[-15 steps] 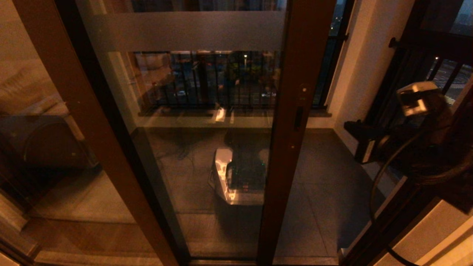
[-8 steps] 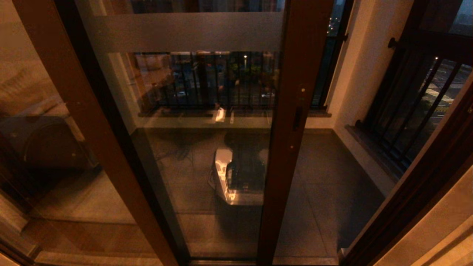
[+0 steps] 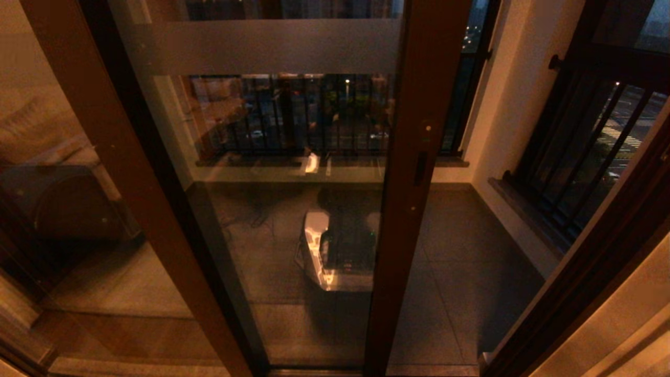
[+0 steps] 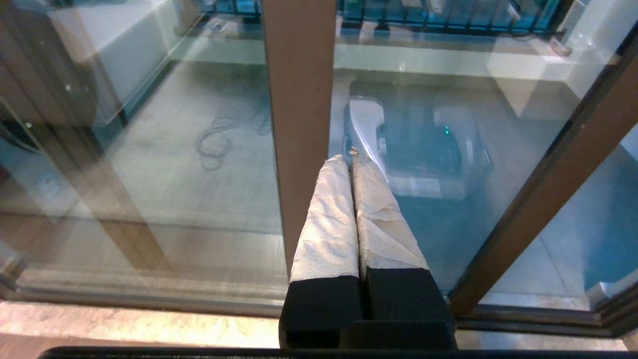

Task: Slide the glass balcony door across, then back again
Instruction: Open the slid door

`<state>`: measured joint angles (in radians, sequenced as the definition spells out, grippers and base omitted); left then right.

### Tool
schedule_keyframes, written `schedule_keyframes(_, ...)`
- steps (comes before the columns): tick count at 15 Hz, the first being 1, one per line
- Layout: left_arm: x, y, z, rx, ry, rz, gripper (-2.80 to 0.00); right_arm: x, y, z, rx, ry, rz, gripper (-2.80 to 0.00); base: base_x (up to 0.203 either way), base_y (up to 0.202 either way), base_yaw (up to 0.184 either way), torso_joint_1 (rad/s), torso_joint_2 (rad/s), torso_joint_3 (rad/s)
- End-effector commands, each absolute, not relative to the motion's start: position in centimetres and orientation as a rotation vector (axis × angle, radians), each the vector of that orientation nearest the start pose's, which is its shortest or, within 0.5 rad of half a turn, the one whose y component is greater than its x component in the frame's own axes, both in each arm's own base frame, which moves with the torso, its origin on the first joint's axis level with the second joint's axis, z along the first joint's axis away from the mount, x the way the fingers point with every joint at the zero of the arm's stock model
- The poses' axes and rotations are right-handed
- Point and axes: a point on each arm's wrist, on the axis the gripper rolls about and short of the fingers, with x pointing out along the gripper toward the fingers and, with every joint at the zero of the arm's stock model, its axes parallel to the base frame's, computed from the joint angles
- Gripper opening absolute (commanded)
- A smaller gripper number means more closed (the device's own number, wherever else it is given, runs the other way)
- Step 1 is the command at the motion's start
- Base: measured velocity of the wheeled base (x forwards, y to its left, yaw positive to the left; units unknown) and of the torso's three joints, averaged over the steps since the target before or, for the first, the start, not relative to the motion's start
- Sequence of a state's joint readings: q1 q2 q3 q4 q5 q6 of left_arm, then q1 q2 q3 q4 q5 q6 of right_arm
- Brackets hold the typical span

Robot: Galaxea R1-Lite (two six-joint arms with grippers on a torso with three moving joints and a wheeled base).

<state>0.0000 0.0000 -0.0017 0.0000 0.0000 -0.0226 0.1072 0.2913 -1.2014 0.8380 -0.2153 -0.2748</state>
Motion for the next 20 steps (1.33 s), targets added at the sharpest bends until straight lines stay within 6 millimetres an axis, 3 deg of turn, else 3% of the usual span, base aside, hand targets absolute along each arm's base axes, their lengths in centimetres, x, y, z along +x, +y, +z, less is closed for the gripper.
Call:
schedule_keyframes(1, -2.3, 0.0, 7.6, -0.023, -0.002, 0.0, -2.8, -14.8, -1.3, 27.9, -0.268, -0.085, -0.171, -2.8, 0.0, 0.0, 0.0, 0.0, 0.0, 0.0)
schedule_keyframes(4, -2.3, 0.0, 7.6, -0.023, -0.002, 0.0, -2.8, -16.8, 0.0, 26.0, -0.293, -0.103, -0.147, -2.8, 0.0, 0.0, 0.0, 0.0, 0.0, 0.0)
schedule_keyframes(6, -2.3, 0.0, 7.6, -0.023, -0.002, 0.0, -2.8, -18.5, 0.0, 22.6, -0.299, -0.098, -0.08, -2.8, 0.0, 0.0, 0.0, 0.0, 0.0, 0.0)
schedule_keyframes(8, -2.3, 0.0, 7.6, -0.023, -0.003, 0.0, -2.8, -18.5, 0.1, 19.1, -0.281, -0.024, 0.017, -2.8, 0.0, 0.0, 0.0, 0.0, 0.0, 0.0)
schedule_keyframes(10, -2.3, 0.0, 7.6, -0.023, -0.001, 0.0, -2.8, -16.0, 0.2, 17.1, -0.223, 0.126, 0.11, -2.8, 0.0, 0.0, 0.0, 0.0, 0.0, 0.0)
schedule_keyframes(12, -2.3, 0.0, 7.6, -0.023, -0.002, 0.0, -2.8, -13.1, 0.3, 15.9, -0.17, 0.163, 0.167, -2.8, 0.0, 0.0, 0.0, 0.0, 0.0, 0.0)
schedule_keyframes(17, -2.3, 0.0, 7.6, -0.023, -0.001, 0.0, -2.8, -4.9, 0.3, 11.0, -0.167, 0.069, 0.137, -2.8, 0.0, 0.0, 0.0, 0.0, 0.0, 0.0)
schedule_keyframes(20, -2.3, 0.0, 7.6, -0.023, -0.002, 0.0, -2.8, -2.3, 0.2, 7.1, -0.177, 0.031, 0.09, -2.8, 0.0, 0.0, 0.0, 0.0, 0.0, 0.0)
